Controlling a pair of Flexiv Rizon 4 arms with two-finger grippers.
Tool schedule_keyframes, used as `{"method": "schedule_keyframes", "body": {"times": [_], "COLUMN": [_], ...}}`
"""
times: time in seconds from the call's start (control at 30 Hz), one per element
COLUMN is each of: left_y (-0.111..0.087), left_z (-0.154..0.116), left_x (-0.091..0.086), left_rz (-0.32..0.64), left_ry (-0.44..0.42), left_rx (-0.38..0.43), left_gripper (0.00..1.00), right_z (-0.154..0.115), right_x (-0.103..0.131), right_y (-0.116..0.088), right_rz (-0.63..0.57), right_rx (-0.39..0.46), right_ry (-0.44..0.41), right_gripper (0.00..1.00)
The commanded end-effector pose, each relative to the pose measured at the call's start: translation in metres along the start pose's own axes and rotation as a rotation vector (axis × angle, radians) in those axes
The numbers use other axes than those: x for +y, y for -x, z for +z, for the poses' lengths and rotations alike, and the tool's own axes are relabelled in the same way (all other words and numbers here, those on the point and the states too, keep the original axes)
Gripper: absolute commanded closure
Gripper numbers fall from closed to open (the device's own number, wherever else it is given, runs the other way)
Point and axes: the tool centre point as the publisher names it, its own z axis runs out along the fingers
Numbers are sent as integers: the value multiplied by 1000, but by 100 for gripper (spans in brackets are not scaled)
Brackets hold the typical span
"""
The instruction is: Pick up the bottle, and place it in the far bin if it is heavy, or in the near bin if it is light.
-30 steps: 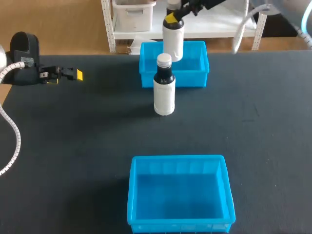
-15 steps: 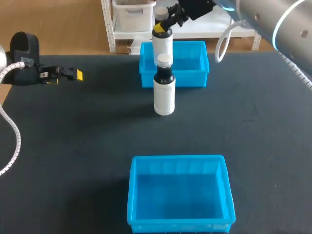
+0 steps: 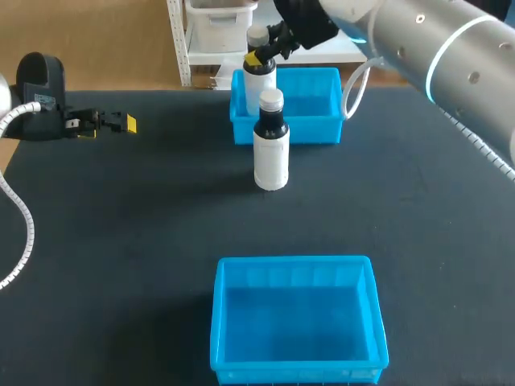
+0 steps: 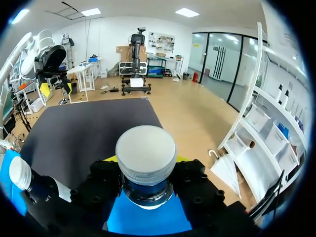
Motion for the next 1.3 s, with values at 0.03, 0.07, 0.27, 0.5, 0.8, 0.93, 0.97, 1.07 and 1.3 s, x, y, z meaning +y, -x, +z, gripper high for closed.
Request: {"method": "schedule_keyframes", "body": {"times": [0.03,0.07,0.27,0.5,0.8,0.93,0.97,1.07,1.3], "left_y": [0,0,0,0,0,0,0,0,0], "left_z": [0,0,0,0,0,0,0,0,0], "left_x": [0,0,0,0,0,0,0,0,0], "left_rz": [0,0,0,0,0,0,0,0,0], "left_ry": [0,0,0,0,0,0,0,0,0], "left_rx": [0,0,0,0,0,0,0,0,0], "left_gripper": [0,0,0,0,0,0,0,0,0], "right_z": [11,12,17,21,25,19,16,5,-46], "right_x": [-18,-18,-19,-19,-18,-20,-20,-20,-17], "right_y": [1,0,-8,-14,-21,-26,-28,-32,-57], "right_rz": [6,9,24,39,55,67,73,84,141], "right_rx": [1,0,-4,-2,10,17,18,24,10], "right_ry": [298,299,303,310,323,319,317,298,231], "right_gripper": [100,100,100,100,0,0,0,0,0]}}
